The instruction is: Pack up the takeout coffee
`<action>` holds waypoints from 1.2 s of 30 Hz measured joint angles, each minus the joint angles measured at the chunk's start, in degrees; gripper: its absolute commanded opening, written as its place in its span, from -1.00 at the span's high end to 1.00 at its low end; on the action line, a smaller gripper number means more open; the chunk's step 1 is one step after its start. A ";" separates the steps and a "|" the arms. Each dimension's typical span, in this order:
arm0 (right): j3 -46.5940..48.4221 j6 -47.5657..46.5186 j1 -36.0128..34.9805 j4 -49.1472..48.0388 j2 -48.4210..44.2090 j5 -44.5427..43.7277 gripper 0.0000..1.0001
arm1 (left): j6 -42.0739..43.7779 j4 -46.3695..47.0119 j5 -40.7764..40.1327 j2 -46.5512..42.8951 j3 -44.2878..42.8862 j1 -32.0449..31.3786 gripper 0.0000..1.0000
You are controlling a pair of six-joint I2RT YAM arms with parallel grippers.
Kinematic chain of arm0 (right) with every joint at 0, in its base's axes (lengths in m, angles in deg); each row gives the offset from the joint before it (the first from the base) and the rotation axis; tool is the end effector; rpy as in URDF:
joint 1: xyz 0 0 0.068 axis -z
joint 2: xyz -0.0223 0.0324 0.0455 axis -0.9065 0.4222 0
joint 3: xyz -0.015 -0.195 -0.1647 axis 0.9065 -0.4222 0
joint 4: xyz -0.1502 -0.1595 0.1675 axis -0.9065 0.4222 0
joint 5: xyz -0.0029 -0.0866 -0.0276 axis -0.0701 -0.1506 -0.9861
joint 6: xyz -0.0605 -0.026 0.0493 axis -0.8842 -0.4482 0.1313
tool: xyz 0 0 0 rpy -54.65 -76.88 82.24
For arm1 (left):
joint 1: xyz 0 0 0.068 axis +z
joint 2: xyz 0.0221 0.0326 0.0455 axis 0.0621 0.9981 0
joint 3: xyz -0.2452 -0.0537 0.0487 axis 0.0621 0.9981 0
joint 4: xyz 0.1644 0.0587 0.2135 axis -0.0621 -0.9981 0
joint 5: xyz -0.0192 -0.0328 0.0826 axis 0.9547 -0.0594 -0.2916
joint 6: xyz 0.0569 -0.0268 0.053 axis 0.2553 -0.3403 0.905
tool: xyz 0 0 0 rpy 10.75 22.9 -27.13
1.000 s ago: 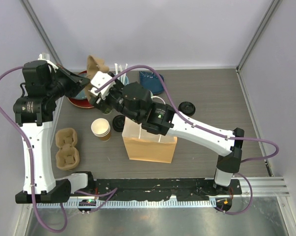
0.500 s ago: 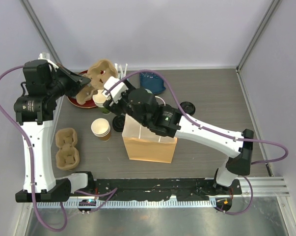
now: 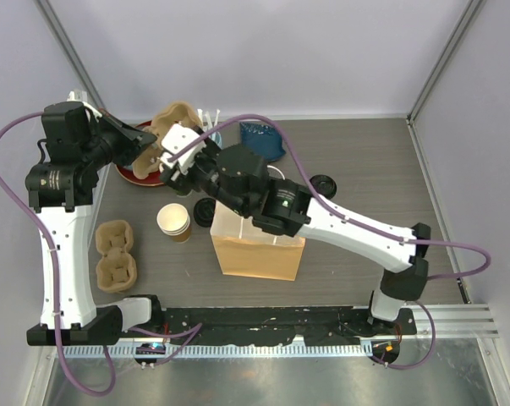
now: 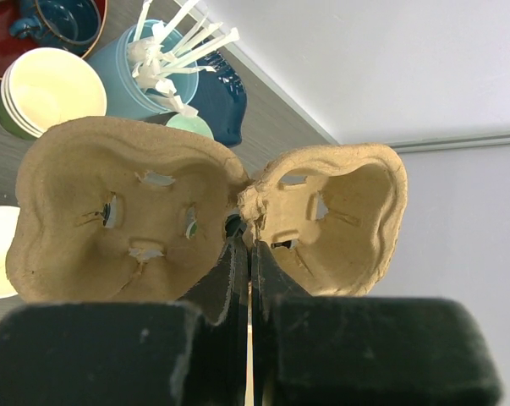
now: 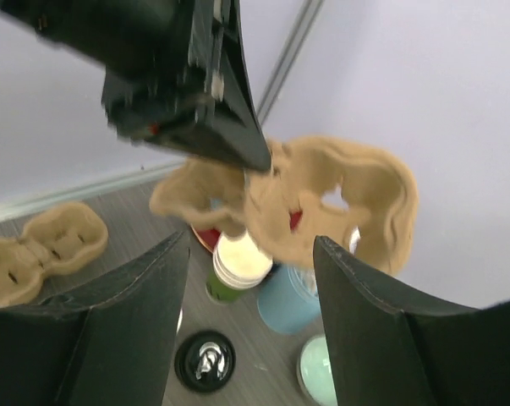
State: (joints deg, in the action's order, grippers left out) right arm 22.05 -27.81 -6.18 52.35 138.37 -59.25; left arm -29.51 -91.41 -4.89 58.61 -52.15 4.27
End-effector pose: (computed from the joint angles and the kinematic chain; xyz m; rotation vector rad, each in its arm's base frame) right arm 0.1634 0.3990 0.4748 -0.9136 1.2576 0.3791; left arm 0.2497 -0.0143 0.4788 -0.7844 1.9339 -0.8100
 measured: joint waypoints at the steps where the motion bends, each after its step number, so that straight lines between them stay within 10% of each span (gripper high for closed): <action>1: 2.54 -0.31 0.13 0.11 1.84 0.94 -0.17 | 0.00 0.02 0.00 0.00 0.04 0.00 1.00; 26: 20.17 0.63 7.19 3.65 19.41 9.66 -0.09 | -0.33 1.53 0.09 0.00 0.76 0.00 0.99; 36: 21.40 2.32 7.39 3.26 21.35 7.13 0.52 | -1.09 1.79 0.24 0.42 1.29 0.00 1.00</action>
State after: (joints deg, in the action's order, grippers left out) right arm 43.45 -25.50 1.21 55.61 159.73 -52.13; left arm -30.61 -89.62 -4.65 59.02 -50.86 4.27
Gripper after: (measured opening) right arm 0.320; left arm 0.020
